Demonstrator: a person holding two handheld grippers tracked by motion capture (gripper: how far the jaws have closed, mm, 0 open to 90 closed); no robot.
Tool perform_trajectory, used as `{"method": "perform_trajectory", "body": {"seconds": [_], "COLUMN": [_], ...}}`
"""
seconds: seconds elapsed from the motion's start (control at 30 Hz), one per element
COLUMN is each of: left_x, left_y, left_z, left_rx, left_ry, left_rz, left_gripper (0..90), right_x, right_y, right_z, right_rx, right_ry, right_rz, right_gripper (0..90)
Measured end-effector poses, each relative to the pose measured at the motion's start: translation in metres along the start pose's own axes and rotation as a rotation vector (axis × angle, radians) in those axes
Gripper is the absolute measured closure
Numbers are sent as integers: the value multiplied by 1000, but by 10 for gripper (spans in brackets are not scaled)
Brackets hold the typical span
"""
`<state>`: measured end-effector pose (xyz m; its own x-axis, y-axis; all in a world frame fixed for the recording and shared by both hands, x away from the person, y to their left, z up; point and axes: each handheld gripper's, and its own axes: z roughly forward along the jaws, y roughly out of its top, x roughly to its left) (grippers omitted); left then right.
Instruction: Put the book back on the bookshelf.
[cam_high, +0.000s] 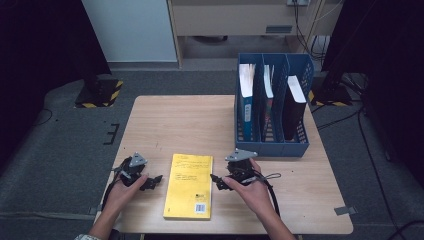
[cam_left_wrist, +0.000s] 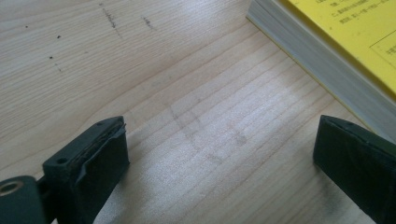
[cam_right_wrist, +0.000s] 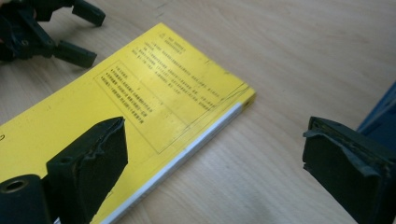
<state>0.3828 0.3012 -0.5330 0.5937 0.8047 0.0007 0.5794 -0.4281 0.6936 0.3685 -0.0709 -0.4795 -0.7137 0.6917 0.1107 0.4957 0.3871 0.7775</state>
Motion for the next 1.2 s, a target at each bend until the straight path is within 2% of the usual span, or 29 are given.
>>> {"method": "perform_trajectory", "body": {"seconds": [0.13,0.27,0.37,0.47,0.57,0.7,0.8,0.97,1.2], "left_x": [-1,-5,-12,-18,-26,-38,-46,-54,-58], "left_y": [1,2,3,5,7,9,10,11,12], "left_z": [-4,-10,-14,-16,-17,-15,-12,-4,1], "left_rx": [-21,-45,-59,-72,-82,-74,-56,-25,-14], "left_ry": [-14,-37,-63,-79,-118,-170,-186,-217,-260], "left_rz": [-21,-24,-18,-4,4,27,45,58,39], "left_gripper": [38,47,48,54,55,58,57,63,73], "right_x": [8,10,12,15,20,28,30,28,29], "right_y": [-4,-6,-7,-7,-8,-14,-16,-19,-22], "right_z": [11,19,23,28,35,45,48,50,53], "right_rx": [26,37,40,58,68,105,113,135,144], "right_ry": [13,26,46,66,73,95,94,85,104], "right_rz": [-13,-13,8,8,11,6,-8,2,16], "right_gripper": [89,120,123,129,140,144,143,145,139]}}
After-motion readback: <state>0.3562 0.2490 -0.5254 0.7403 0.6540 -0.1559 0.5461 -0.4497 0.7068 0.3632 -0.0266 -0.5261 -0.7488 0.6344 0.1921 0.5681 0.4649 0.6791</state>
